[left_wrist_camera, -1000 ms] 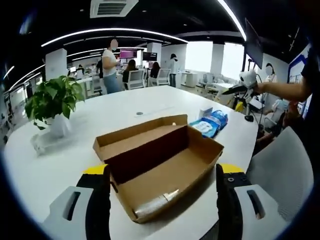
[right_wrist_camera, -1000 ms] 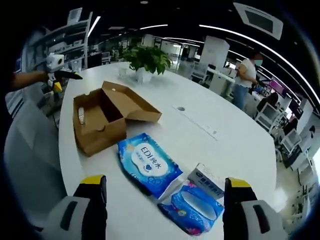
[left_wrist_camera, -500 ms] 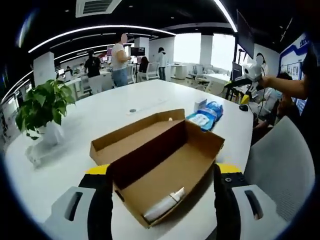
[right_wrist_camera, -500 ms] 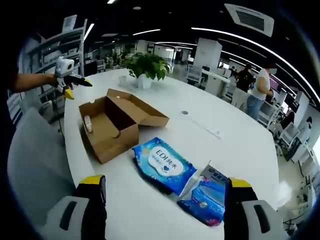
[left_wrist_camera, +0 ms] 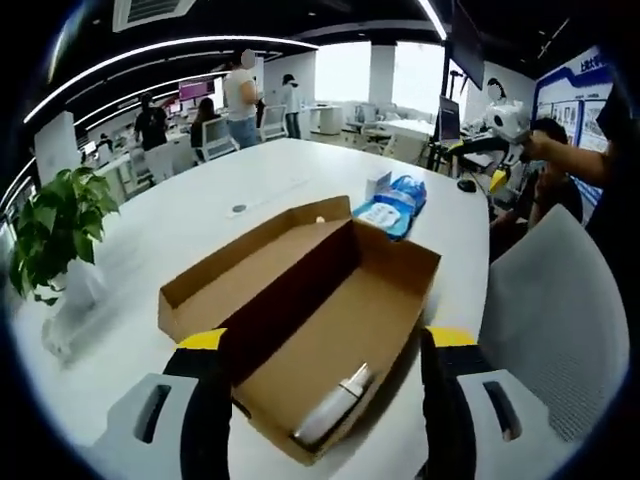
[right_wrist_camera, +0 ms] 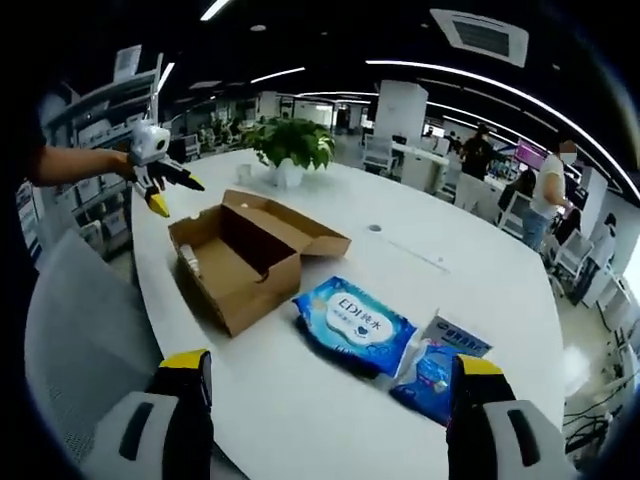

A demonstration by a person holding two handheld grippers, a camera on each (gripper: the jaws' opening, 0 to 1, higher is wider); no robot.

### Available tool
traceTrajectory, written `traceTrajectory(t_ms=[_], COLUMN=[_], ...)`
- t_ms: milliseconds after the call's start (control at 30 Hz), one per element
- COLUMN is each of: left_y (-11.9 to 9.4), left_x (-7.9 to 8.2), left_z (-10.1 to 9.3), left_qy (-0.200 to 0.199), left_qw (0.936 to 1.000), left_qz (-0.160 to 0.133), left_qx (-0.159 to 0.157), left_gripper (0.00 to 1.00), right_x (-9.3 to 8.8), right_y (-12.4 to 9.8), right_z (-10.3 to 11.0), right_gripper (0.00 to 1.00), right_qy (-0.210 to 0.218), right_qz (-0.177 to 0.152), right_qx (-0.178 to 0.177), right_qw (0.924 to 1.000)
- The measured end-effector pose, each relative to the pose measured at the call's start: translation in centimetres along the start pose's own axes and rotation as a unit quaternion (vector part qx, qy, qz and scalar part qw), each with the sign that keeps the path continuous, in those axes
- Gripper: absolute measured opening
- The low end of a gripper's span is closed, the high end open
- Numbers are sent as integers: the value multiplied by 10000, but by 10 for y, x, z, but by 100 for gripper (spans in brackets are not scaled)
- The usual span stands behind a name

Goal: Operate the shoe box by opening the lid, removing the specified soft item, and placing it in the target area until the item is outside and the box remains undamaged.

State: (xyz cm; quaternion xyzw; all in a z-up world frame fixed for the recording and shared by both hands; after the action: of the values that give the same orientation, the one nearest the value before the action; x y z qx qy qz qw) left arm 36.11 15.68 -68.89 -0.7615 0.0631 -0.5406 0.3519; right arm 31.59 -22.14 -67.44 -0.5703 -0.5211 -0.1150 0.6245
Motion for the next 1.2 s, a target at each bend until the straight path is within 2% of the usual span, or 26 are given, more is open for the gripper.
traceTrajectory(t_ms=[367,633,767,833,933,967,1100,1133,1167,1200], left_y=[12,25,28,30,35,35,42,44,43,47], left_x=[4,-3,-4,-7,-22,-25,-45,-47,-44,-39], left_z=[7,7,8,8,7,6,3,-2,-1,4], left_qy=[382,736,883,932,1102,1125,1320,1189,1155,1159], left_qw=[9980,9899,9848,9815,9688,9662,9455,9452,9435,9489], left_qz=[411,996,1232,1397,1913,2005,2618,2618,2645,2516], left_qx=[-299,-691,-846,-917,-1127,-1168,-1416,-1544,-1627,-1509], left_gripper=[70,66,60,57,56,57,56,58,55,53], right_x=[-6,-7,-5,-5,-6,-7,-6,-6,-5,-5], right_y=[-14,-19,-22,-23,-26,-27,-32,-34,-35,-36], right_z=[26,46,54,58,64,65,72,73,74,74], right_gripper=[100,100,100,100,100,100,100,100,100,100], right_qy=[250,267,359,405,495,506,513,499,499,512], right_qz=[-54,-17,-55,-69,-65,-61,-57,-63,-64,-74], right_qx=[-65,49,60,69,77,79,67,56,52,41], right_qw=[9997,9996,9993,9991,9987,9987,9986,9987,9987,9987])
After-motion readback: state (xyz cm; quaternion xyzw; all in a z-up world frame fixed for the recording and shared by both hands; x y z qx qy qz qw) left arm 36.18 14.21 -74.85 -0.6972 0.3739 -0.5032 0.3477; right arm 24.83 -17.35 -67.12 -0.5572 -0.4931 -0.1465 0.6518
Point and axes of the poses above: the point that each gripper's makers call its tool centre point, and the gripper's own axes: y roughly forward along the fingers, z roughly to its left, x roughly out of its top, the point moved 2 cm from there along -y, roughly backward along the fingers, and after that the axes turned 11 degrees about -x, right-handed, at the moved point
